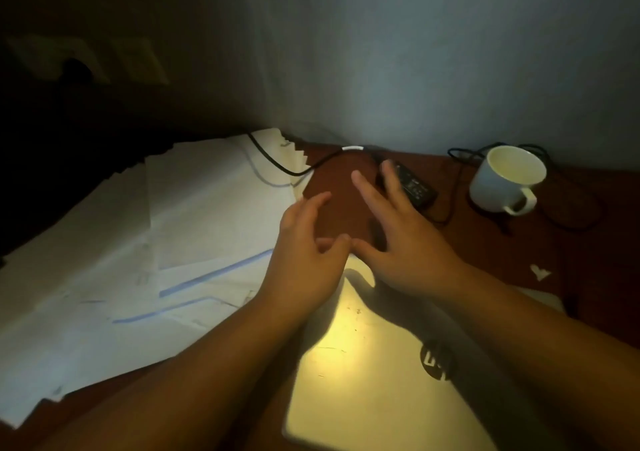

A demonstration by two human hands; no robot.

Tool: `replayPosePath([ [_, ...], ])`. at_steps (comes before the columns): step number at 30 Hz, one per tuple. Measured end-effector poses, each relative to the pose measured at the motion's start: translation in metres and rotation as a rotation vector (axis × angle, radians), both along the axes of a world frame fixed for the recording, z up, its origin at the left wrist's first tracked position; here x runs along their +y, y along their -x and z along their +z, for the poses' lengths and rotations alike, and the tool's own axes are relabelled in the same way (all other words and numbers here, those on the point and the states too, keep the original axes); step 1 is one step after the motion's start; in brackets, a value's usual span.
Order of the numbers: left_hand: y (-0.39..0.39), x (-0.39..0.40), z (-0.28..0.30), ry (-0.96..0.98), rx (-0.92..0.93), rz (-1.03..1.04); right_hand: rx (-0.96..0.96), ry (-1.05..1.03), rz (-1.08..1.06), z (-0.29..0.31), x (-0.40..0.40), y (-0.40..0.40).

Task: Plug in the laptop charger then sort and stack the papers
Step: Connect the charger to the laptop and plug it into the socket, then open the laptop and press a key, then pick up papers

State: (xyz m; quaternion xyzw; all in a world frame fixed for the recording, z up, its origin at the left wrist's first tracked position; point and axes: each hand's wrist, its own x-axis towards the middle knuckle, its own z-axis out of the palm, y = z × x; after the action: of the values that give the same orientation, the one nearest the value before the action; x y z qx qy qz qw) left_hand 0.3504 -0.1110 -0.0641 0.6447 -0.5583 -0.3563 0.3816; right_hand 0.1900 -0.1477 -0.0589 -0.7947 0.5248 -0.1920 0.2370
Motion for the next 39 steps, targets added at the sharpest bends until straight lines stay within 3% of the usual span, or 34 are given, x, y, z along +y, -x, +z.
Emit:
replayPosePath([
  [3, 0.013, 0.009, -0.013, 0.113, -0.109, -0.055, -0.026, 0.066, -0.042, -0.012, 0.015, 0.019],
  [10, 0.028, 0.055, -0.040, 0.177, -0.375, -0.210, 0.293, 0.231, -0.198, -0.048, 0.071, 0.059],
  [16, 0.018, 0.113, -0.051, 0.189, -0.545, -0.233, 0.379, 0.180, -0.302, -0.056, 0.145, 0.086],
  [20, 0.013, 0.142, -0.058, 0.179, -0.551, -0.212, 0.449, 0.082, -0.401, -0.050, 0.190, 0.105],
  [23, 0.011, 0.156, -0.061, 0.142, -0.585, -0.204, 0.450, 0.008, -0.445, -0.046, 0.220, 0.119],
  [27, 0.012, 0.167, -0.065, 0.092, -0.656, -0.213, 0.312, -0.048, -0.411, -0.051, 0.244, 0.133],
  [39, 0.009, 0.170, -0.072, 0.180, -0.653, -0.245, 0.131, 0.041, -0.424, -0.058, 0.245, 0.135],
])
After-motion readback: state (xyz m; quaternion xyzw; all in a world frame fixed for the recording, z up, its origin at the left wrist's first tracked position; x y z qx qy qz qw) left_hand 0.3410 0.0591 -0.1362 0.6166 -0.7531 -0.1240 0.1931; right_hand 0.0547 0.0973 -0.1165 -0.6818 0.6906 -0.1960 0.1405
